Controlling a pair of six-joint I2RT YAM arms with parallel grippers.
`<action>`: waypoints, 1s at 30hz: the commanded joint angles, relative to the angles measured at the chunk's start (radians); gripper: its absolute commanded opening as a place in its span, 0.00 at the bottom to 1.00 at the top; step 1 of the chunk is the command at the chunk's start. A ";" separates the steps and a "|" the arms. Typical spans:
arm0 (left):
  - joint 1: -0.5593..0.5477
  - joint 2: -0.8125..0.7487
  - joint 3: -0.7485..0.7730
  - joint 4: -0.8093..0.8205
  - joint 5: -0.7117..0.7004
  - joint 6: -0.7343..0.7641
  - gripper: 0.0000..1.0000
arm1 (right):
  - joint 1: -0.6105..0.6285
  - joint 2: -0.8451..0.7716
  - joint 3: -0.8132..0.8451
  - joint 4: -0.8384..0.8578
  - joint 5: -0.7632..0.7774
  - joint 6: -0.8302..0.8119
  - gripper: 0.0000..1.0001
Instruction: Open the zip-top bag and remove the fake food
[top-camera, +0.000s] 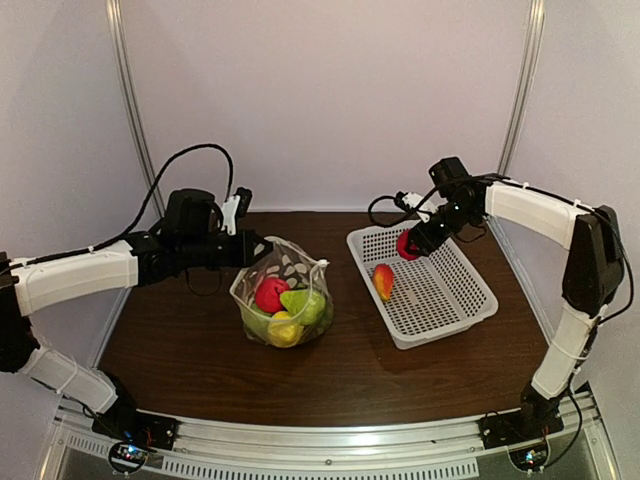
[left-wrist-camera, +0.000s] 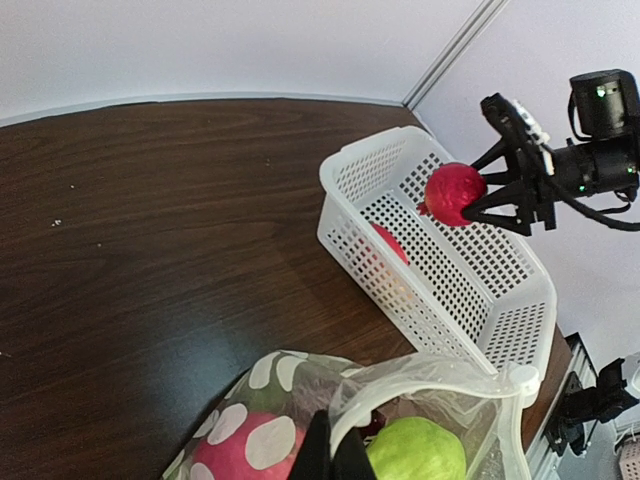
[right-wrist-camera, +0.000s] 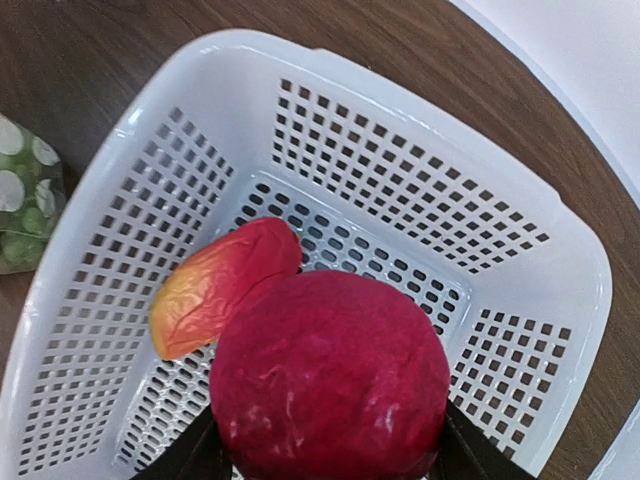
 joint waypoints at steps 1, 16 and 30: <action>-0.001 -0.005 0.034 -0.015 0.005 0.025 0.00 | -0.023 0.093 0.001 0.046 0.112 0.052 0.54; -0.001 -0.013 0.037 -0.029 0.046 0.026 0.00 | -0.027 0.229 0.096 0.029 0.079 0.109 0.76; -0.001 0.009 0.060 -0.028 0.079 0.038 0.00 | 0.082 0.034 0.249 -0.063 -0.051 0.017 0.77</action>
